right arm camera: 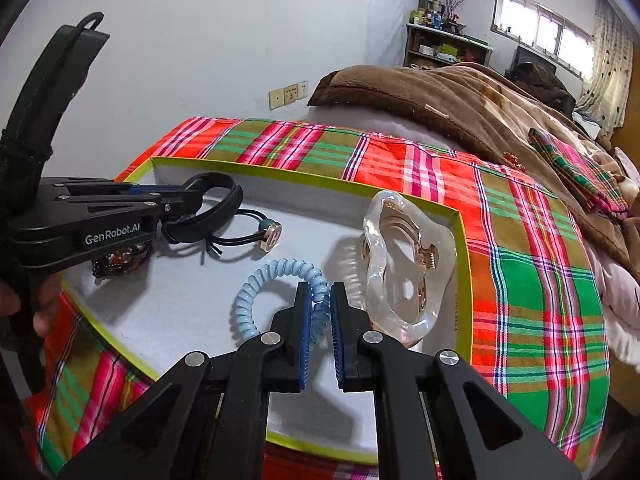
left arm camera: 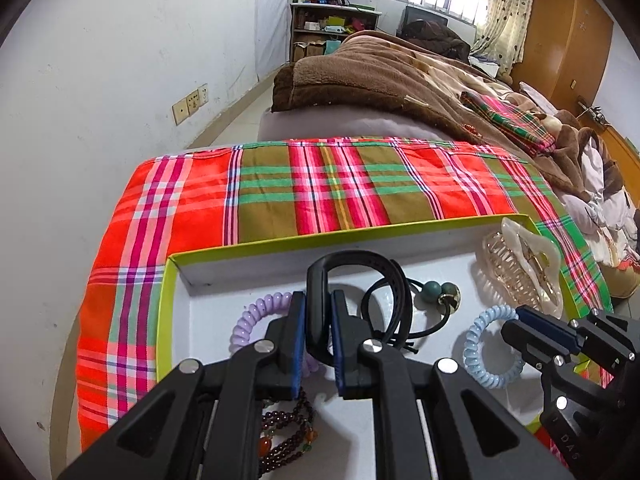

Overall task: Organize jewelry
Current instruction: 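Open left tool releasing the black band while right tool releases the blue coil tie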

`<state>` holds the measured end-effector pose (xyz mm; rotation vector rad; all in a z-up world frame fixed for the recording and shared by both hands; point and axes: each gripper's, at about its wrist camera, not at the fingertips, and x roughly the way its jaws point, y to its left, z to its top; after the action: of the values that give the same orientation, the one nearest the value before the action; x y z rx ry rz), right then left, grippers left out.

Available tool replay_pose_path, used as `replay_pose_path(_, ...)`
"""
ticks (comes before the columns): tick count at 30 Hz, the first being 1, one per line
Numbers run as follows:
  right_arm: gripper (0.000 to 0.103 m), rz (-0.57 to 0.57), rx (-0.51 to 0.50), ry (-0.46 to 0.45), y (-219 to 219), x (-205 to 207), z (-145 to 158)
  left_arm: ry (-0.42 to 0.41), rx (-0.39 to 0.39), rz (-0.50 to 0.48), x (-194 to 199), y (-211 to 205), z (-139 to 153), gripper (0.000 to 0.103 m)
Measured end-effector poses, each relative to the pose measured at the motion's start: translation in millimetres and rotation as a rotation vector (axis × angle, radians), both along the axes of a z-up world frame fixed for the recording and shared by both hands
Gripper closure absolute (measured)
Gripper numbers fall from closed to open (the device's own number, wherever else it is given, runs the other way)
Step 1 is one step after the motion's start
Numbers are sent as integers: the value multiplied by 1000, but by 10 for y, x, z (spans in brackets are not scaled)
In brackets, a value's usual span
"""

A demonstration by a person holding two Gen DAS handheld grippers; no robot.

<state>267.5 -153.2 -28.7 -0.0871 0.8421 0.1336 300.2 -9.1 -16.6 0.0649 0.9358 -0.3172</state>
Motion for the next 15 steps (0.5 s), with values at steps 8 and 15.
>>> replay_pose_path(8, 93, -1, -3, 8, -10, 15, -51, 0, -1, 4, -4, -3, -11, 90)
replay_pose_path(15, 93, -3, 1, 13, -23, 24, -72, 7, -3, 4, -14, 16, -39, 84)
